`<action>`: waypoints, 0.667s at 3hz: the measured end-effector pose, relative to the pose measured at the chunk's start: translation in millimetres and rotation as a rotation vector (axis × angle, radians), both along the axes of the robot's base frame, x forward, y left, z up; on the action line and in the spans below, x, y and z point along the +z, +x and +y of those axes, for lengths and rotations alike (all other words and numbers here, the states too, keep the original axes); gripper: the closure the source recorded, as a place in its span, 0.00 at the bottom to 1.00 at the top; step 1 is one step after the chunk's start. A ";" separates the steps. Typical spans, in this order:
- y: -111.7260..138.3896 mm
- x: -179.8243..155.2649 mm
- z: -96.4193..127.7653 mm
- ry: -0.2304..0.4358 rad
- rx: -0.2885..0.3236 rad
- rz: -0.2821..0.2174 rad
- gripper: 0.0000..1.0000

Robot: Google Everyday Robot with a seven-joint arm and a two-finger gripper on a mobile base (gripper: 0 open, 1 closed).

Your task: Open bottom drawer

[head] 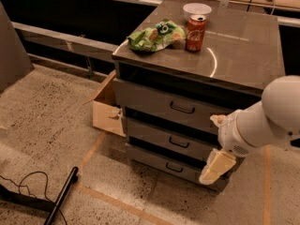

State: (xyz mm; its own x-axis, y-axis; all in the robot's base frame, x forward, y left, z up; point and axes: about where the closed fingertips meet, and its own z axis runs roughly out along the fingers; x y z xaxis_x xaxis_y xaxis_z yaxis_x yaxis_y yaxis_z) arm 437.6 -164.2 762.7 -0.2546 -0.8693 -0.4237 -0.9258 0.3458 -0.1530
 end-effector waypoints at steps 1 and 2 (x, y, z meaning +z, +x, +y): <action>15.3 -82.5 17.3 0.063 -0.011 0.031 0.00; 26.8 -95.8 18.5 0.087 -0.031 0.013 0.00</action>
Offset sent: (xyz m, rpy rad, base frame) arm 0.0116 0.0144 -0.0692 0.0524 0.0258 -0.0064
